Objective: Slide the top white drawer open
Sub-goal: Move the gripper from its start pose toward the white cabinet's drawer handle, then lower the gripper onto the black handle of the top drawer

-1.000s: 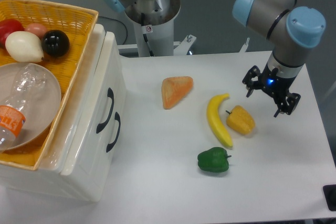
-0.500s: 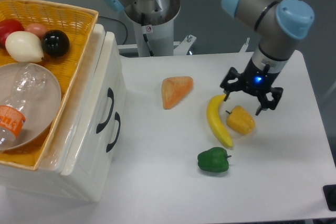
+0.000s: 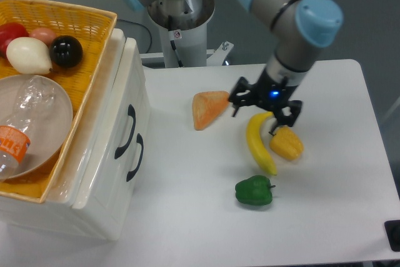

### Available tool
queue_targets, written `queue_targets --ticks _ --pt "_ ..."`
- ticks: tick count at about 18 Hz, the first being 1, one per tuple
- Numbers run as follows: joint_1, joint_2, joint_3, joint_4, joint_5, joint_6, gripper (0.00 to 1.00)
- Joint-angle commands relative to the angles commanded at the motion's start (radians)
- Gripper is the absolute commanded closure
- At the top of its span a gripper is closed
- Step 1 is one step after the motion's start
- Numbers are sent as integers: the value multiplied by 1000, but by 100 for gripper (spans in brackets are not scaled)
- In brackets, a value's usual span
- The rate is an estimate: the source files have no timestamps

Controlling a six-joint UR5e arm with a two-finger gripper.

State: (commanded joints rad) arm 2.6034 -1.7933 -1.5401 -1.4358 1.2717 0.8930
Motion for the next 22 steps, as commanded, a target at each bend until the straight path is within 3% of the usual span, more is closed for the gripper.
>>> queue_targets --ticks 9,12,17,22 --pt "-109 -3 23 9 37 -140 1" --pt "-131 -12 34 9 9 -236 1" --pt "-183 -52 34 9 -43 -302 1" --pt "-200 -55 34 9 -60 -321 0"
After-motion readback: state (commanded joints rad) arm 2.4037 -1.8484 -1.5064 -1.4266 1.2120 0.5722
